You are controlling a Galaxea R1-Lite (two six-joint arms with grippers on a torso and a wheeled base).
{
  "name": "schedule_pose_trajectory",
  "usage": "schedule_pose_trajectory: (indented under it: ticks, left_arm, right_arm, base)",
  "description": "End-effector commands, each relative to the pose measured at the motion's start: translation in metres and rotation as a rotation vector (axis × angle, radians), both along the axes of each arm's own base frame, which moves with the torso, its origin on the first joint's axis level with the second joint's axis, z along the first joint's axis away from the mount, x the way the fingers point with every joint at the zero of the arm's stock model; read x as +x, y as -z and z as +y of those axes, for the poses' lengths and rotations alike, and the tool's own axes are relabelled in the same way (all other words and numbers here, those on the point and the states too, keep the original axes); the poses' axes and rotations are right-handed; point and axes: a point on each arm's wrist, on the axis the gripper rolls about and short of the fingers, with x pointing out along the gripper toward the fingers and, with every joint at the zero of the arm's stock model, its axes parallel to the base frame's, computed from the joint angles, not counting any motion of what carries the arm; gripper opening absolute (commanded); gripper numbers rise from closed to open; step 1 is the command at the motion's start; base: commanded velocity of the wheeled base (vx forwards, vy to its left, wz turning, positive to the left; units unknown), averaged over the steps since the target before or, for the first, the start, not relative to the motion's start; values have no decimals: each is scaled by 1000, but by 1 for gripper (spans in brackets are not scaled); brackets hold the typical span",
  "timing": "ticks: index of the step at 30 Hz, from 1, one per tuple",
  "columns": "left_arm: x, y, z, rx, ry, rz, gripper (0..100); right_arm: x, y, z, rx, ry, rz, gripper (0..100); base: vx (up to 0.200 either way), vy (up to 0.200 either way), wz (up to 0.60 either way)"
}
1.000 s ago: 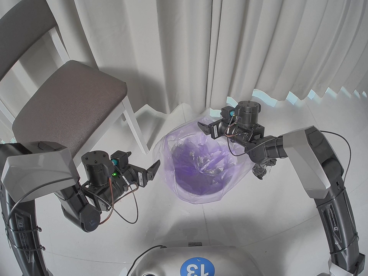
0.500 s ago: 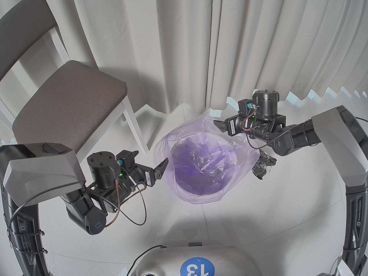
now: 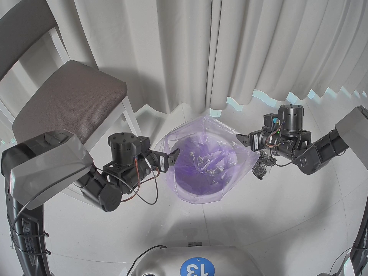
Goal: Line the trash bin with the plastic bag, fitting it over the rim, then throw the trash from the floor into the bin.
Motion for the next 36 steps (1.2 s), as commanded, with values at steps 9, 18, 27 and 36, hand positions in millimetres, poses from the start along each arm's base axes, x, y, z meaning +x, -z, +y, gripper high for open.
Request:
schedule_pose_trajectory:
  ticks: [9, 18, 27, 36]
  left_arm:
    - [57, -17, -17, 46, -48, 53, 100]
    - [73, -13, -15, 84, -78, 45, 100]
    - [85, 8, -11, 111, -103, 59, 100]
    - [99, 13, -7, 126, -130, 37, 100]
  right_arm:
    - [20, 40, -11, 129, 69, 2, 100]
    - [43, 47, 0, 148, 37, -29, 100]
    - [52, 67, 1, 150, 6, 3, 100]
    - [72, 72, -7, 157, 27, -29, 100]
  base:
    - [0, 0, 0]
    - [0, 0, 0]
    - [0, 0, 0]
    - [0, 0, 0]
